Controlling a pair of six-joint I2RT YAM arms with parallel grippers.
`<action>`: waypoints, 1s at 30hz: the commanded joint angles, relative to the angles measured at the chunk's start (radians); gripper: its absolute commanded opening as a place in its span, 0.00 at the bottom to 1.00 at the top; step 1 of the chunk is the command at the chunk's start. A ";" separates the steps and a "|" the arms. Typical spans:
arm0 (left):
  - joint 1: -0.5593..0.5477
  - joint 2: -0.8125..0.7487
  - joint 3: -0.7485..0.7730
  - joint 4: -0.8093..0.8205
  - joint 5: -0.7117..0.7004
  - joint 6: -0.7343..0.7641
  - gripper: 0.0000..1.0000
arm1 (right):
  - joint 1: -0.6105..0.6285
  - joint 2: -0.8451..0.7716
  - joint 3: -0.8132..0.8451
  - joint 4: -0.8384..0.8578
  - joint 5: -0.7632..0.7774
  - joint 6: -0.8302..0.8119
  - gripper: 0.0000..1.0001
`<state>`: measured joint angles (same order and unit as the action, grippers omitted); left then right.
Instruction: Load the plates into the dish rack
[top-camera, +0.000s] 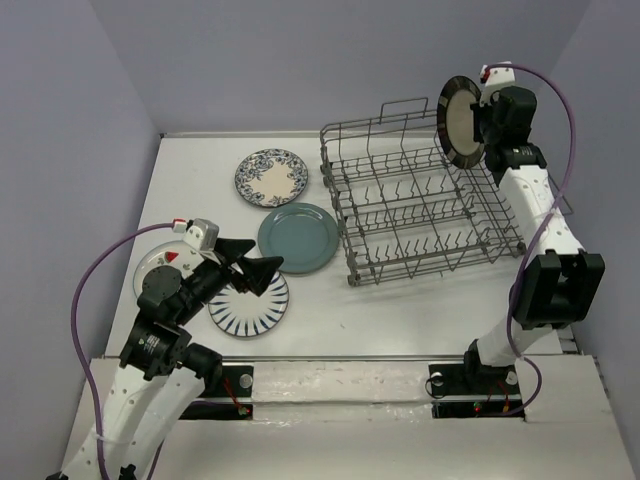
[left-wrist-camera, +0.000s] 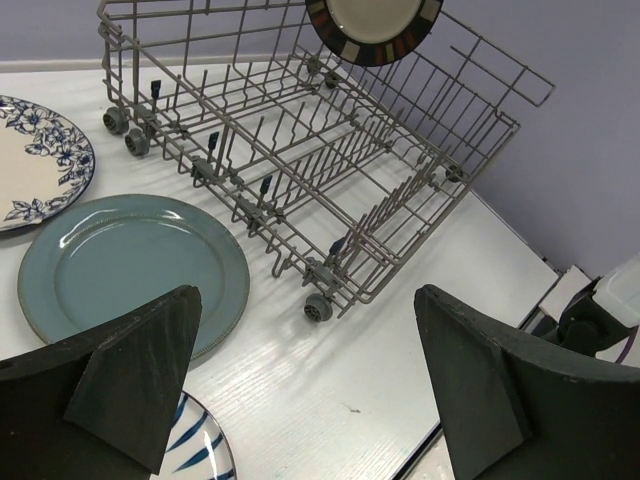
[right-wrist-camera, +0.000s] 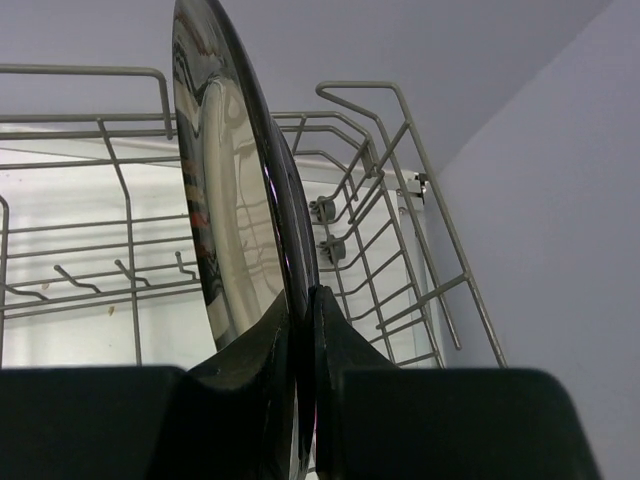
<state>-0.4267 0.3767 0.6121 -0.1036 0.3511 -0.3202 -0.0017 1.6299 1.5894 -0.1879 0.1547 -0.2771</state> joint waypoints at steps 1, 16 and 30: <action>-0.007 0.010 -0.002 0.021 -0.004 0.015 0.99 | -0.007 -0.018 0.098 0.191 -0.010 -0.016 0.07; -0.004 0.054 -0.003 0.021 -0.012 0.015 0.99 | -0.007 0.038 -0.143 0.275 -0.041 0.018 0.07; 0.016 0.187 0.024 0.015 -0.129 0.003 0.99 | -0.007 -0.066 -0.204 0.297 0.022 0.240 0.85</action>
<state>-0.4171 0.4858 0.6121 -0.1101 0.2783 -0.3199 -0.0017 1.6798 1.3907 0.0105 0.1501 -0.1562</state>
